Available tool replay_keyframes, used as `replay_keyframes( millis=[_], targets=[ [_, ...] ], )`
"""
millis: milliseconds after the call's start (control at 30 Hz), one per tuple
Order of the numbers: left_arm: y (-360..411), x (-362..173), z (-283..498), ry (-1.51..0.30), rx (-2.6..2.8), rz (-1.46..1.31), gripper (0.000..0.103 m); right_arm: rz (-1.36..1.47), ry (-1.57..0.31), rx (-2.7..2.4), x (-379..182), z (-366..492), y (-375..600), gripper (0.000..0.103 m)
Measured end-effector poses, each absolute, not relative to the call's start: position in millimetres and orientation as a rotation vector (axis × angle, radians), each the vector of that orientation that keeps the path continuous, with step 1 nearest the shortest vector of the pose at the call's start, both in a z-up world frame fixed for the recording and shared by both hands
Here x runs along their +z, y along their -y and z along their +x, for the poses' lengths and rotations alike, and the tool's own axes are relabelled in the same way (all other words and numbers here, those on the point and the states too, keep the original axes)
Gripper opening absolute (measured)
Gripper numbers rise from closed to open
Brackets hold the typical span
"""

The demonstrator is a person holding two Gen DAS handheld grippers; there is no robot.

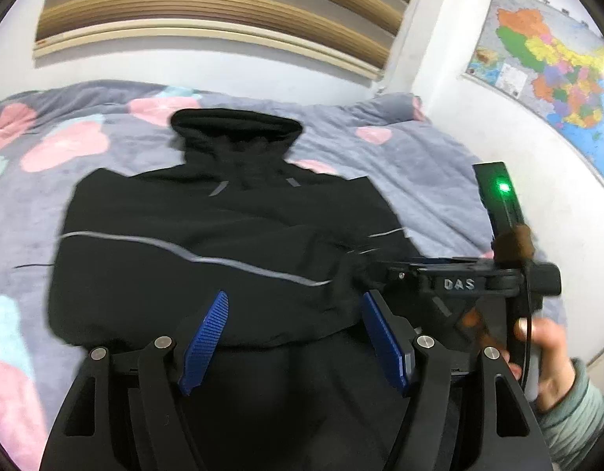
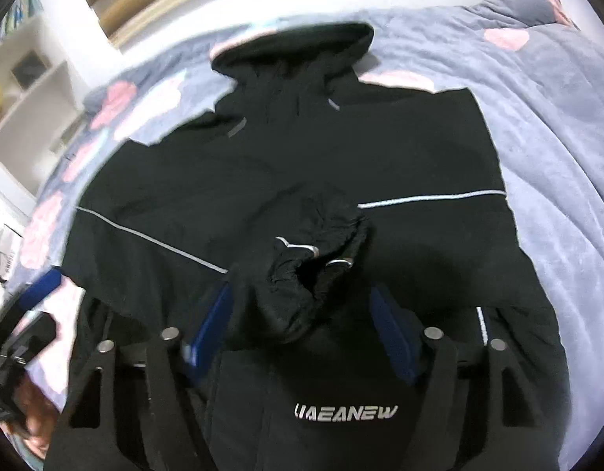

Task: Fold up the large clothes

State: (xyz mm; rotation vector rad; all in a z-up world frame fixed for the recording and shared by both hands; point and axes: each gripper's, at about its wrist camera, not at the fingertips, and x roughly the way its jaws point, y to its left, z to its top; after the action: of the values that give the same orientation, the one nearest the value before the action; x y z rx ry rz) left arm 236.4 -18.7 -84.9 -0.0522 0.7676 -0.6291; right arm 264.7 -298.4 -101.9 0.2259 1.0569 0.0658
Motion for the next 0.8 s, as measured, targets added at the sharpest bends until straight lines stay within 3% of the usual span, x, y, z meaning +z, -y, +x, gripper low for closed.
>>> replay_keyframes(
  millis=[100, 167, 267, 600, 800],
  targets=[
    [1.5, -83.7, 240.5, -0.750, -0.560, -0.029, 0.072, 0.225, -1.063, 0.045, -113.3, 272.7, 293.3, 0.067],
    [-5.5, -83.1, 243.7, -0.734, -0.531, -0.025, 0.072, 0.206, -1.070, 0.048, -118.0, 275.5, 288.3, 0.048],
    [-9.2, -82.3, 248.5, -0.732, -0.510, -0.012, 0.072, 0.091, -1.041, 0.037, -109.2, 270.9, 275.4, 0.035],
    [-5.3, -67.0, 281.6, -0.720, -0.447, -0.016, 0.072, -0.028, -0.806, -0.145, -29.6, 261.0, 325.6, 0.033],
    [-3.8, -105.5, 330.0, -0.814, -0.364, -0.102, 0.072, -0.038, -0.845, -0.243, -58.7, 296.1, 370.9, 0.032]
  ],
)
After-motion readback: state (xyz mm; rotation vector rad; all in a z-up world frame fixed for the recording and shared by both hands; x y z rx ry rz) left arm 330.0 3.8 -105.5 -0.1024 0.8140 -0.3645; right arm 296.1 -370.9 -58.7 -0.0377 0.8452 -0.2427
